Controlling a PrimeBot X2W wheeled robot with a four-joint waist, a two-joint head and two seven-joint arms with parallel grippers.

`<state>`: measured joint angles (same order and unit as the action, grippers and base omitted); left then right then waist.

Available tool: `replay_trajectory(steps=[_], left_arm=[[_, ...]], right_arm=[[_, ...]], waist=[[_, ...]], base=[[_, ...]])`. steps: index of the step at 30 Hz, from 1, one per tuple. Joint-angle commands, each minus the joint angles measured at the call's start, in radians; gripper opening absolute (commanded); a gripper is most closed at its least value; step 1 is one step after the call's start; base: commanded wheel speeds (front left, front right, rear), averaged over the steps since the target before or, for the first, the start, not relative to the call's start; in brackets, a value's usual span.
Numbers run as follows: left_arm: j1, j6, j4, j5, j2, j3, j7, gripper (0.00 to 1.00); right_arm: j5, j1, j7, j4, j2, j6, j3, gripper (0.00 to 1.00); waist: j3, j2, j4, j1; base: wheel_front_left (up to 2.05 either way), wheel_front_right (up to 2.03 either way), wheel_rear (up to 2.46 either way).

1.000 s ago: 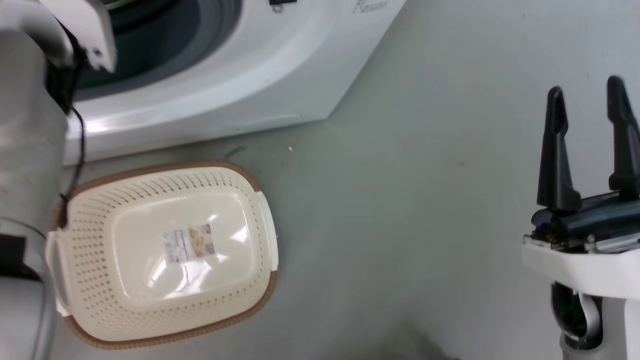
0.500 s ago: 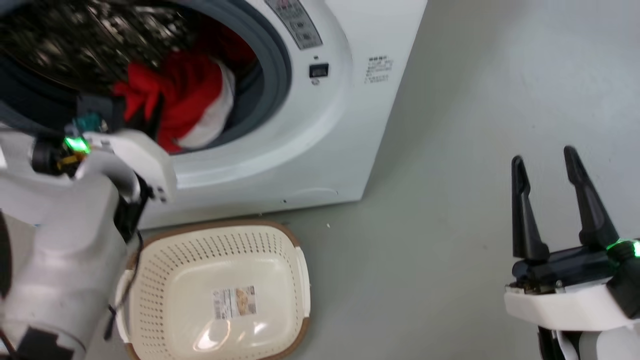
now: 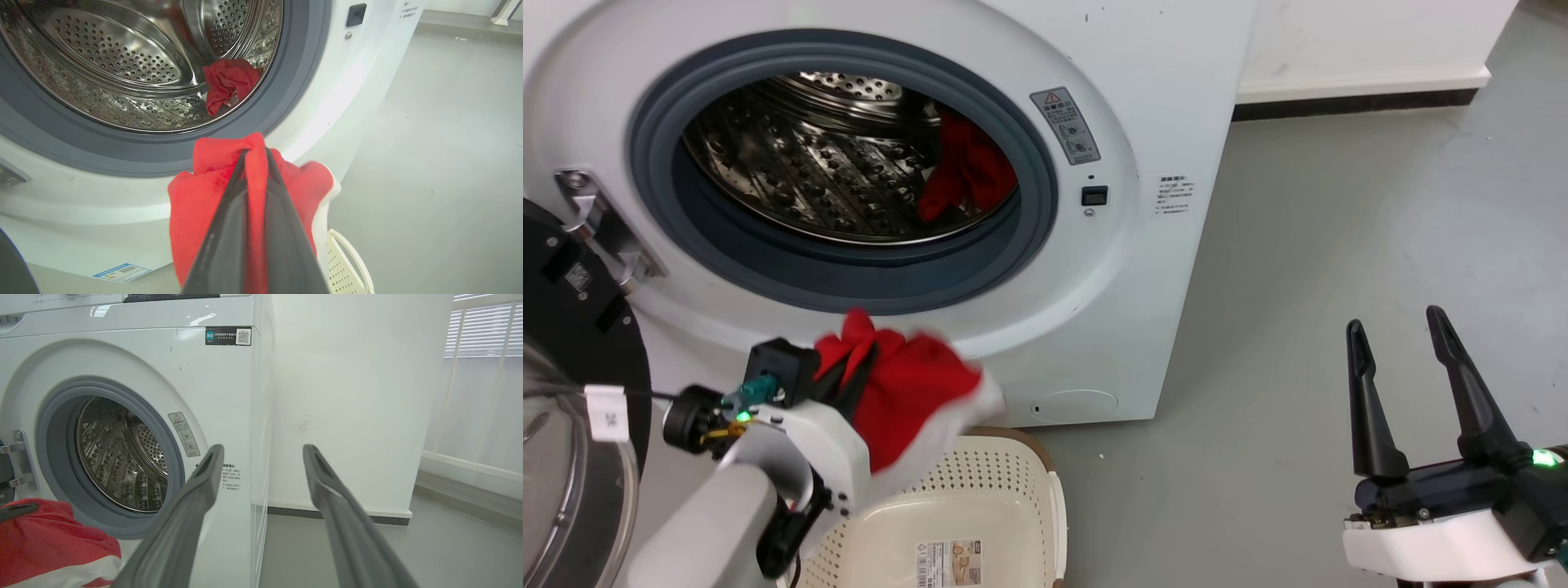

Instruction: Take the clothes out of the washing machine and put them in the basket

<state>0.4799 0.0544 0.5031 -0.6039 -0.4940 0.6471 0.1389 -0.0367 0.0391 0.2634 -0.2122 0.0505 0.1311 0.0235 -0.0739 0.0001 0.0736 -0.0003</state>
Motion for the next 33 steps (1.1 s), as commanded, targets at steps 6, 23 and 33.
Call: replay_trajectory(steps=[6, 23, 33], left_arm=[[-0.11, -0.049, -0.097, -0.027, -0.026, 0.007, -0.042, 0.0], [0.011, -0.025, 0.262, -0.035, 0.078, 0.029, -0.027, 0.0], [0.192, 0.017, 0.564, -0.078, 0.151, 0.003, -0.042, 0.0]], right_arm=[[-0.003, -0.013, 0.002, -0.003, -0.001, -0.001, 0.014, 1.0], [-0.025, -0.16, 0.002, -0.034, -0.001, -0.001, 0.042, 1.0], [-0.06, -0.268, 0.002, -0.057, -0.001, -0.001, -0.003, 1.0]], waist=[[-0.018, -0.0001, 0.013, 0.0003], [-0.29, -0.0001, 0.117, 0.0003], [-0.518, -0.0001, 0.15, 0.0003]], base=[[0.0, 0.0, 0.0], [0.0, 0.0, 0.0], [0.0, 0.0, 0.0]])
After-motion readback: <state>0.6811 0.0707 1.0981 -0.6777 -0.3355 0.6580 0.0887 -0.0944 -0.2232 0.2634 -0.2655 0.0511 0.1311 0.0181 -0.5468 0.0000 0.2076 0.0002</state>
